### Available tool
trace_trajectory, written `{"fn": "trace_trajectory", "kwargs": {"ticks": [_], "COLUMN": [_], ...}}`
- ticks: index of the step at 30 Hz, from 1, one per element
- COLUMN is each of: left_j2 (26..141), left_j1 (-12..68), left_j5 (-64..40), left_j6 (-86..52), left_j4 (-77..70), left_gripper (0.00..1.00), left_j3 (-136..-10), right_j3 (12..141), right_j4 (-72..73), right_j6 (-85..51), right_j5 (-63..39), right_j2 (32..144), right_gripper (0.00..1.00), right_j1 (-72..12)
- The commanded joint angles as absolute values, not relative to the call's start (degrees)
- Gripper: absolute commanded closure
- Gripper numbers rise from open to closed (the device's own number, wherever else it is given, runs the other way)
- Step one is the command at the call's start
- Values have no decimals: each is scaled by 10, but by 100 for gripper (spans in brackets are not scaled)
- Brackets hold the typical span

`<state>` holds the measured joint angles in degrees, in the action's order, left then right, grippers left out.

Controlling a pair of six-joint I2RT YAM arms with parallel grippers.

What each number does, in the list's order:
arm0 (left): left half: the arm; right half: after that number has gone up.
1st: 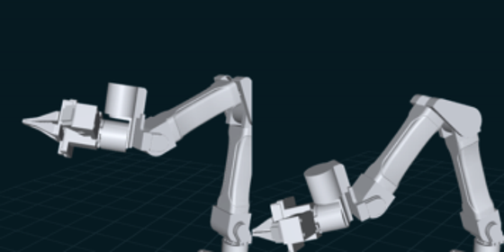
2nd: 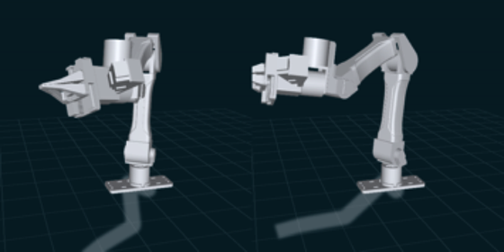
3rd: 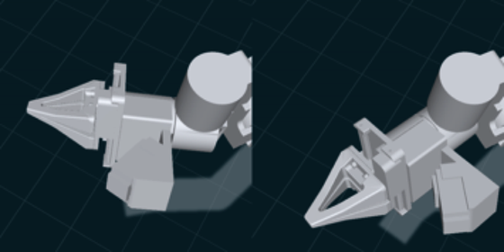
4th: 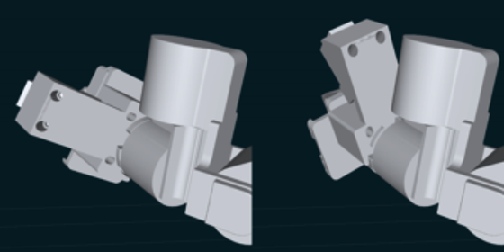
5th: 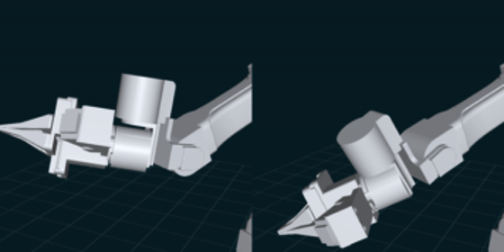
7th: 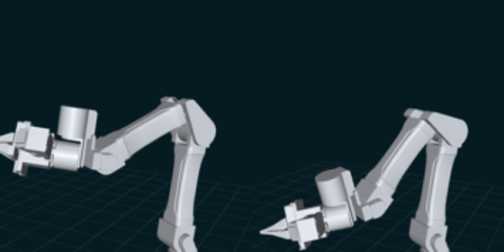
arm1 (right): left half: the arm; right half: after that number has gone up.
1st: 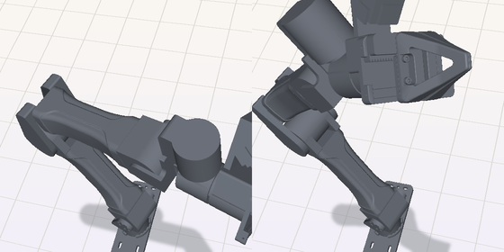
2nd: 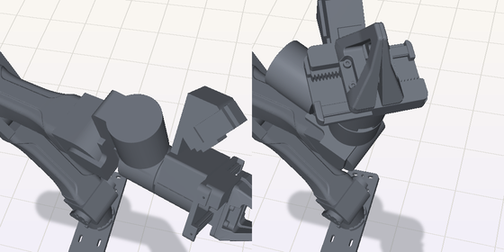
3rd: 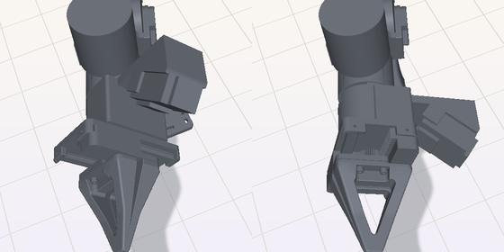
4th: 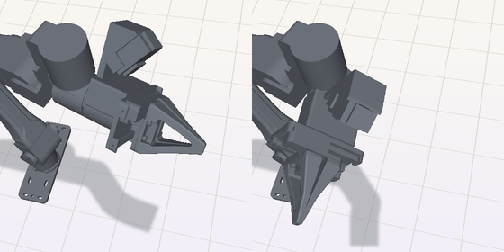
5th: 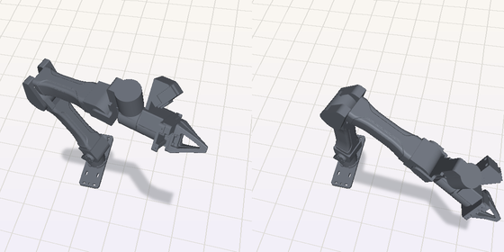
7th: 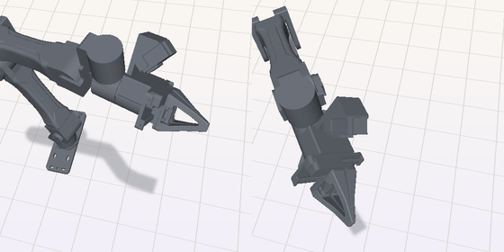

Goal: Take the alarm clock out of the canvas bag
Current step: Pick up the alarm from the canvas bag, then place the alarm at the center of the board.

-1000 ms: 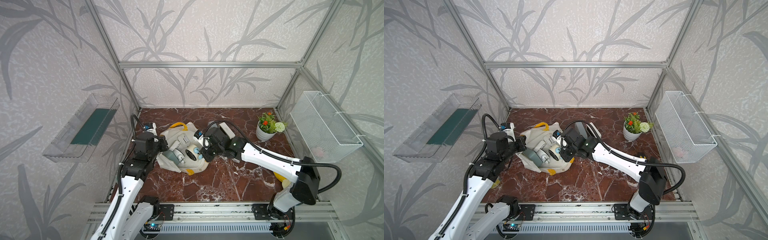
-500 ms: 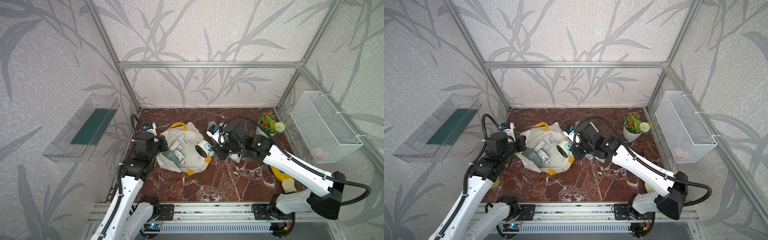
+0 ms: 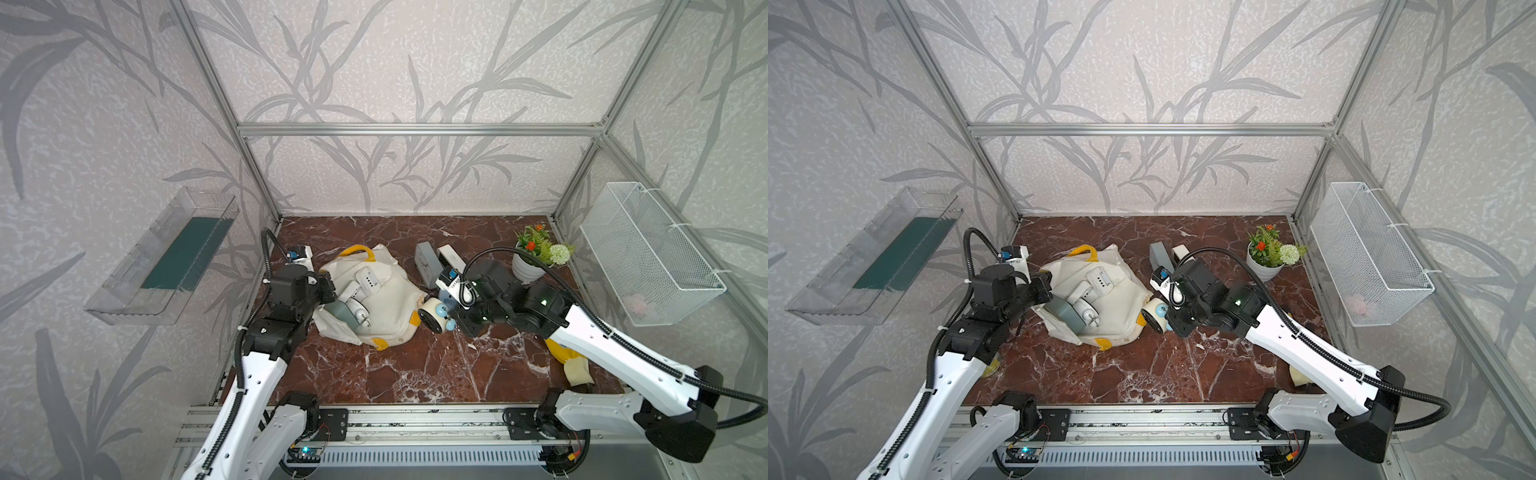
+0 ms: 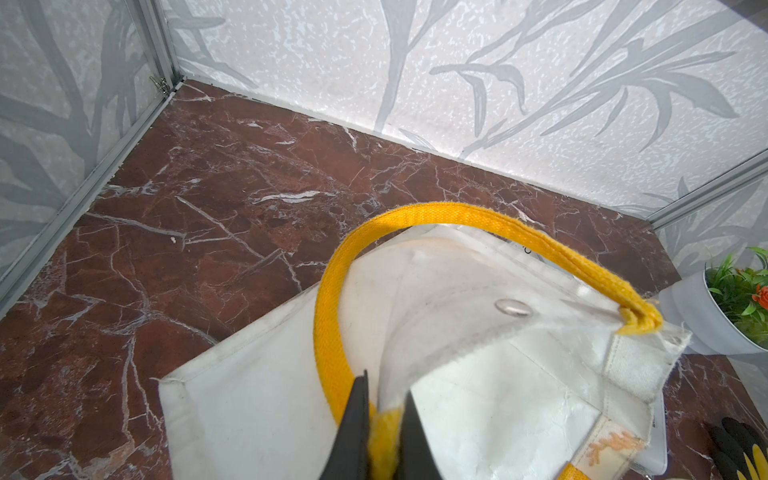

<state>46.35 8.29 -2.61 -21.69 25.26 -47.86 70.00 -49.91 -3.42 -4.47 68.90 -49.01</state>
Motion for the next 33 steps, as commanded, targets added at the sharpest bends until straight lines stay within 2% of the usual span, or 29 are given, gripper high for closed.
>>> {"fn": "trace_trajectory", "kwargs": {"ticks": [1,10,33], "left_j2": [455,453,455], "left_j1": [82,82,82], "left_j5": [-11,-9,-10], "left_j6": [-225,-224,-220], "left_j4": [260,262,260], "left_gripper": [100,100,100], "left_j3": [-492,-492,-492], "right_j3": [682,648,750], "right_j4": [-510,-512,-561], "right_j6": [-41,-28,15], "right_j5": [-40,-61,-63], "right_j2": [668,697,893], "right_gripper": [100,100,100], "right_j1": [-483,-453,-425]}}
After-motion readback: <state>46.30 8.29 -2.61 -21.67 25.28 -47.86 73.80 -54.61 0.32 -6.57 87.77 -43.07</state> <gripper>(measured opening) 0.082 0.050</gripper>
